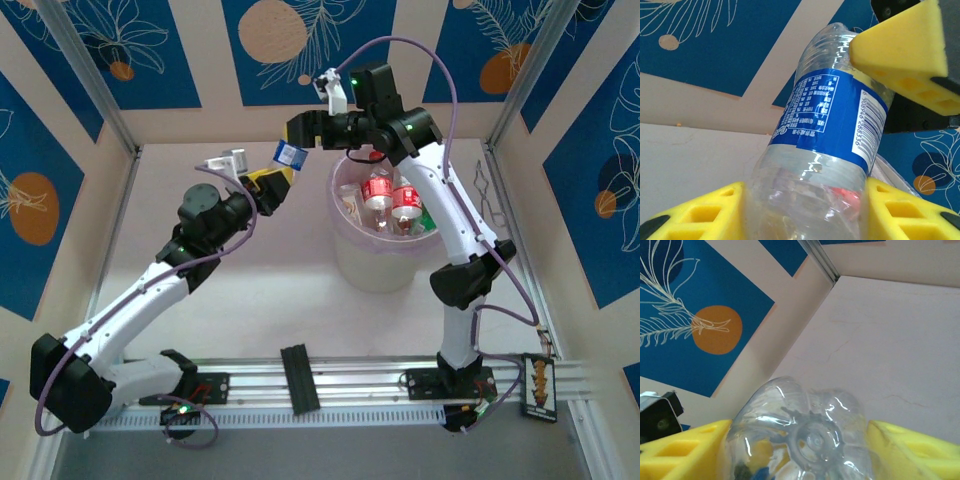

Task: Put the plastic bottles in the bin

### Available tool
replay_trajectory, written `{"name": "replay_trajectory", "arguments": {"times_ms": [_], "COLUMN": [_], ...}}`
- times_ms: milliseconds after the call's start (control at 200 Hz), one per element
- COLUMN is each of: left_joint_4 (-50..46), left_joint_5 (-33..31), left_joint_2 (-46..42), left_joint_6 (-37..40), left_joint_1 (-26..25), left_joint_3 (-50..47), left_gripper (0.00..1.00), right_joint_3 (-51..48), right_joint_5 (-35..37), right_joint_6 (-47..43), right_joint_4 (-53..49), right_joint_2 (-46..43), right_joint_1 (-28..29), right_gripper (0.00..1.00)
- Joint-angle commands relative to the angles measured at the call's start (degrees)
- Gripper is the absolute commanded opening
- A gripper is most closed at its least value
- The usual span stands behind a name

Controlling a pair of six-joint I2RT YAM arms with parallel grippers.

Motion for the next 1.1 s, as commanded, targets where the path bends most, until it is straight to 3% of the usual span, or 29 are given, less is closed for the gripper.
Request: {"name": "replay_trajectory", "arguments": {"times_ms": [0, 185, 320, 410, 725, 890, 1095], "left_joint_4": [1.63, 0.81, 0.37, -1.36, -7.41, -7.63, -9.55], "left_joint_5": [1.21, 0.88, 1.29, 2.48, -0.30, 1.09, 1.70], "left_joint_2": [0.37, 0.31, 0.09, 0.12, 0.34, 6.10, 14.38], "left_joint_6": [1.43, 2.61, 4.08, 5.50, 7.59, 5.41, 4.51], "left_joint_1": [-0.57, -0.58, -0.48, -0.52, -0.60, -1.46, -4.14], "left_joint_3": [2.82, 3.67, 4.68, 7.38, 9.38, 11.33, 15.90], "left_gripper": [0.45, 0.58, 0.89, 0.95, 0.97, 0.90, 0.74], "right_joint_3": [1.50, 1.42, 1.62, 2.73, 1.67, -6.68, -17.07], "right_joint_5": [-1.42, -1.17, -1.13, -0.35, 1.35, 4.06, 6.52], "right_joint_6": [-0.07, -0.33, -0.15, -0.51, -3.32, -7.93, -13.75], "right_joint_4": [-0.45, 0.59, 2.84, 3.50, 3.03, 1.21, 0.81], "right_joint_2": [-0.60, -1.70, -2.50, -3.14, -11.24, -17.77, -20.96], "right_joint_1": [-0.33, -0.72, -1.91, -3.27, -14.14, -19.48, -20.16], "right_gripper": [0.63, 0.57, 0.57, 0.56, 0.56, 0.56, 0.55]}}
